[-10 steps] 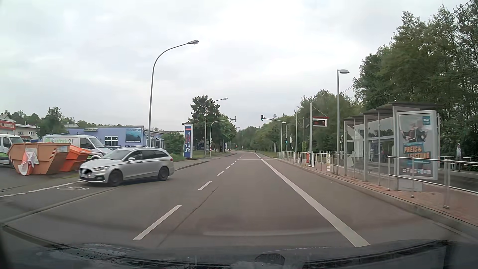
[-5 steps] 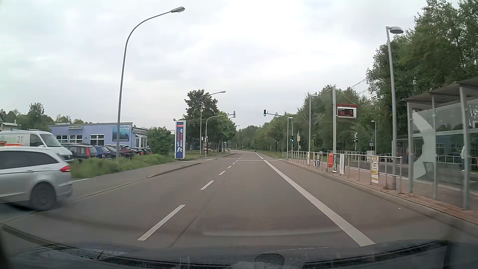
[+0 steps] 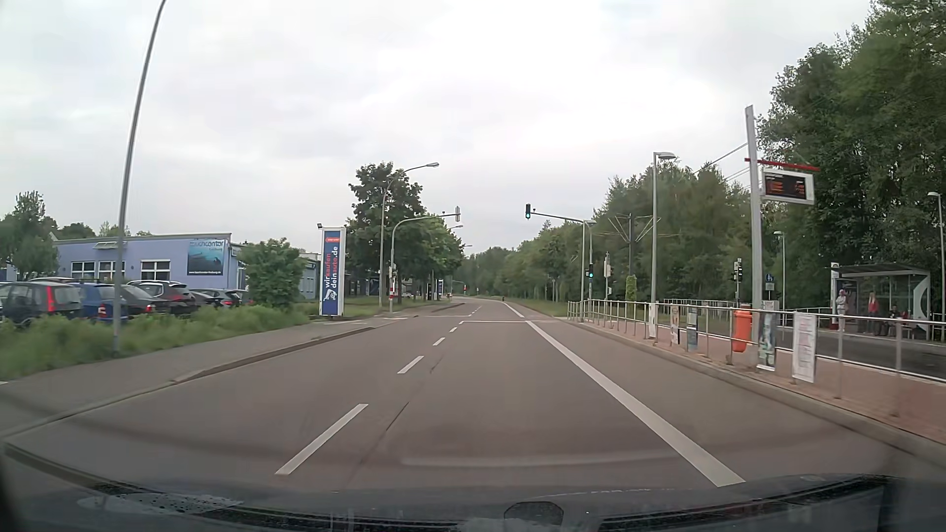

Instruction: Follow the waypoints while adhering to traffic rules and regulations

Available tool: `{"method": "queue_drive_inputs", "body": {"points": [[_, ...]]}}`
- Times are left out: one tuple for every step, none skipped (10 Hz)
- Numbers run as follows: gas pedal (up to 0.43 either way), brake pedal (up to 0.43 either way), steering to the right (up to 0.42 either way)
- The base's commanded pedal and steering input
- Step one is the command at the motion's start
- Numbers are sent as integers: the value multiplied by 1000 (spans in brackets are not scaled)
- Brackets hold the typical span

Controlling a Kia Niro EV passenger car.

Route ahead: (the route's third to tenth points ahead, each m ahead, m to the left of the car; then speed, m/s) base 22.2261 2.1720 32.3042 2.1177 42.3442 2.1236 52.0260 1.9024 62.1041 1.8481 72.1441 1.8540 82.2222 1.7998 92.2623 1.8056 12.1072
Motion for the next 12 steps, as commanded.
{"method": "queue_drive_inputs", "body": {"points": [[110,0,7],[98,0,4],[98,0,3],[98,0,3],[98,0,3],[98,0,3],[87,0,3],[87,0,3],[87,0,3],[87,0,3],[87,0,3],[87,0,2]]}}
